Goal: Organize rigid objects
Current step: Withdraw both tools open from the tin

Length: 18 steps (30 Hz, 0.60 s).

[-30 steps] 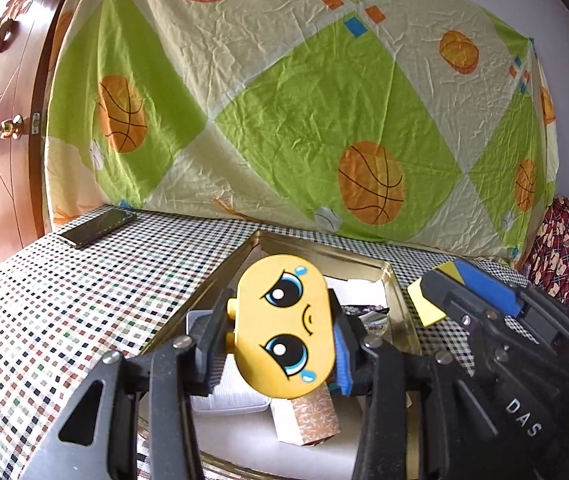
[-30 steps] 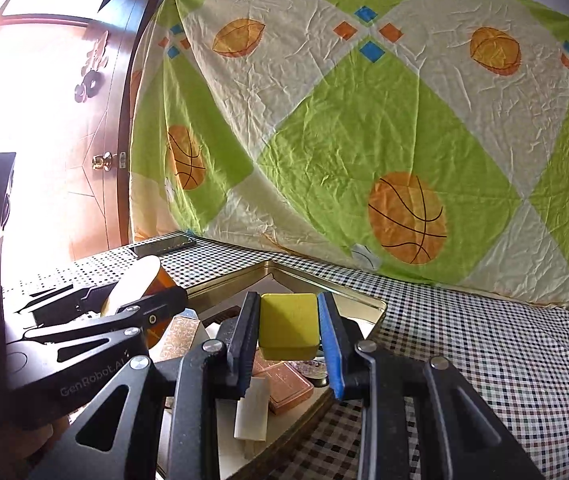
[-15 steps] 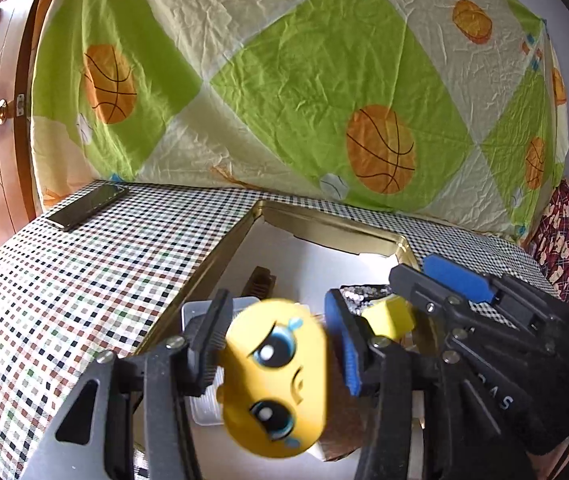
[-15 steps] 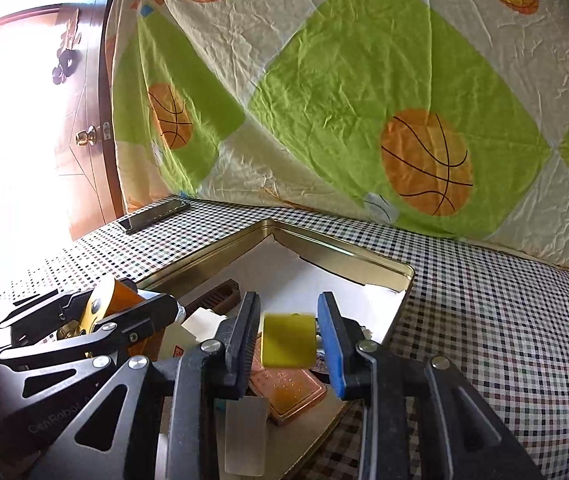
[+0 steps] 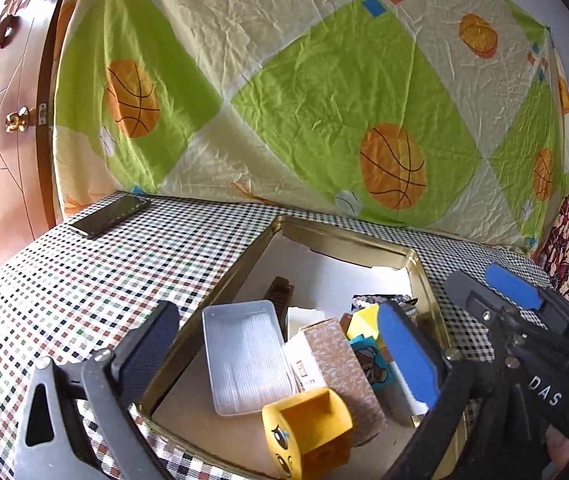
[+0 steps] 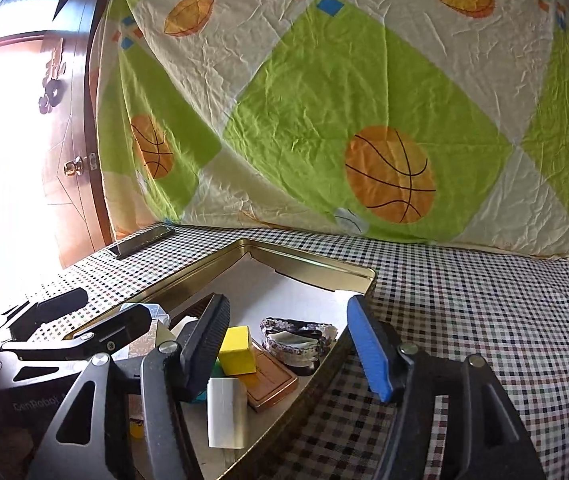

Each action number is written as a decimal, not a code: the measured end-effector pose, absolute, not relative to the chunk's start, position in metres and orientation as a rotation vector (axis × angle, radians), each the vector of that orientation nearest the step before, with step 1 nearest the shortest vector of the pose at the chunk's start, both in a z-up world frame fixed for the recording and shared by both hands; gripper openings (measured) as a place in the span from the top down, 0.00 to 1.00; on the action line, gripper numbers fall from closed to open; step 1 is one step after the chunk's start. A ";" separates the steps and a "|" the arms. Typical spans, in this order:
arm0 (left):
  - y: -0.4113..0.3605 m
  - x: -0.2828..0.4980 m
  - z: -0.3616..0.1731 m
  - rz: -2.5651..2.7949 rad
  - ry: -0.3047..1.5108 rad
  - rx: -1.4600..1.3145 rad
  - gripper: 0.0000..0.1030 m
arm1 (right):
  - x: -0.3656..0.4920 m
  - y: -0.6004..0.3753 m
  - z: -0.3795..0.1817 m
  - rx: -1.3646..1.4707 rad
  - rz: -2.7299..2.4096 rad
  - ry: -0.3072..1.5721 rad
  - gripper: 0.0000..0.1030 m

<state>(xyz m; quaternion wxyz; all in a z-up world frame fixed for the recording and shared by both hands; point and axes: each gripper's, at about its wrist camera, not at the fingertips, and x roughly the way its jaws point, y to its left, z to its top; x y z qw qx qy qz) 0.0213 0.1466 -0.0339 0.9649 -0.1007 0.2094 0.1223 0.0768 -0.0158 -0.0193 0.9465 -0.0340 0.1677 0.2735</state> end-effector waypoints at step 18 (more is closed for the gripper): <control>0.166 -0.020 -0.004 0.321 0.373 -0.200 0.00 | 0.026 -0.001 0.011 -0.166 0.604 0.212 0.19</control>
